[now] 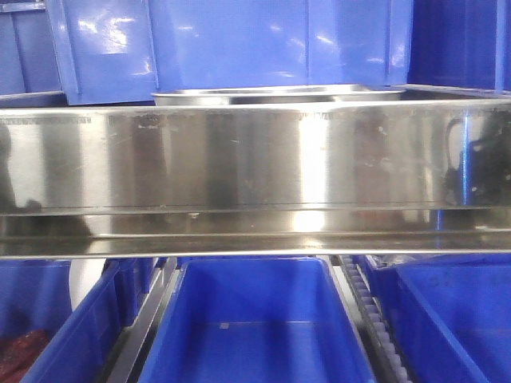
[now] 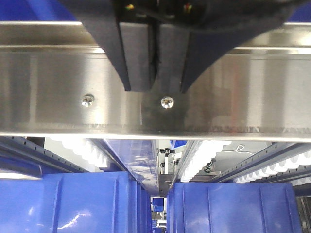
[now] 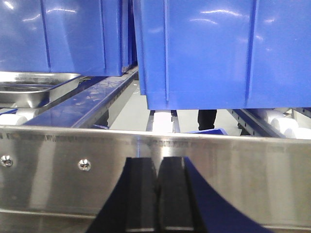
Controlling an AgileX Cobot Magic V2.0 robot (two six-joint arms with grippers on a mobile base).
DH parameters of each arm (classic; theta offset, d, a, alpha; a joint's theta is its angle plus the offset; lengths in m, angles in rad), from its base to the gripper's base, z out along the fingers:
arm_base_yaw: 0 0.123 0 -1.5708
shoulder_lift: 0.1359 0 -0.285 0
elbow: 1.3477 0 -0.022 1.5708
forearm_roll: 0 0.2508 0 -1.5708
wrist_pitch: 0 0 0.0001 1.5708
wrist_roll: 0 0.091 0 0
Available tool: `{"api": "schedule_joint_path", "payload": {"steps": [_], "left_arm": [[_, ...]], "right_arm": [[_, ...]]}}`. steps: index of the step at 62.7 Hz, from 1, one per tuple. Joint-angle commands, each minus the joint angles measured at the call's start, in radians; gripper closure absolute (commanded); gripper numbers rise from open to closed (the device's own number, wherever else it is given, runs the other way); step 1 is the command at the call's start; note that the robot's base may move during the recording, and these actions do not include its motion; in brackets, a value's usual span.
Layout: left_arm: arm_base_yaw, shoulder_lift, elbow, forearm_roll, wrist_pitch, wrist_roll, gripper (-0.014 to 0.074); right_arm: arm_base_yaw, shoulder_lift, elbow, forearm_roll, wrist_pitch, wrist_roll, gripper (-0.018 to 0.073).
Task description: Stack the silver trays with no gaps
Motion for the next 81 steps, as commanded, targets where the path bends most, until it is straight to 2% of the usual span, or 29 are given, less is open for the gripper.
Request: {"api": "schedule_joint_path", "payload": {"steps": [1,40,47,53,56,60,66,72,77,81], "left_arm": [[0.003,-0.014,-0.004,-0.009,-0.082,0.001,0.0644],[0.003,-0.014,-0.004,-0.013,-0.097,-0.001,0.0644],[0.003,-0.012,-0.004,-0.014,-0.152,-0.001,0.0644],[0.003,-0.010,-0.005,-0.062,-0.227,-0.001,0.0644],[0.003,-0.010,-0.012,-0.085,-0.278,-0.001,0.0644],[0.003,-0.010,-0.040,-0.099,-0.296,-0.001,0.0644],[0.003,-0.010,-0.149,-0.081,-0.201,-0.001,0.0644],[0.003,0.008,-0.301,-0.036,-0.015,-0.001,0.0641],[0.003,0.040,-0.408,-0.016,0.104,-0.001,0.0617],[0.003,0.082,-0.496,-0.016,0.152,-0.001,0.0556]], "right_arm": [[0.000,-0.020,0.000,0.002,-0.079,-0.006,0.0505],[0.000,-0.020,0.000,0.002,-0.081,-0.006,0.0505],[0.000,-0.020,0.000,0.003,-0.112,-0.006,0.0505],[0.000,-0.020,0.000,0.007,-0.160,-0.006,0.0505],[0.000,-0.020,-0.005,0.018,-0.228,-0.004,0.0505],[0.000,-0.020,-0.042,0.038,-0.268,0.003,0.0505],[0.000,-0.013,-0.154,0.041,-0.198,0.003,0.0504],[0.000,0.022,-0.317,0.041,-0.035,0.003,0.0489],[0.000,0.068,-0.434,0.041,0.080,0.003,0.0419],[0.000,0.114,-0.508,0.041,0.136,0.003,0.0325]]}}
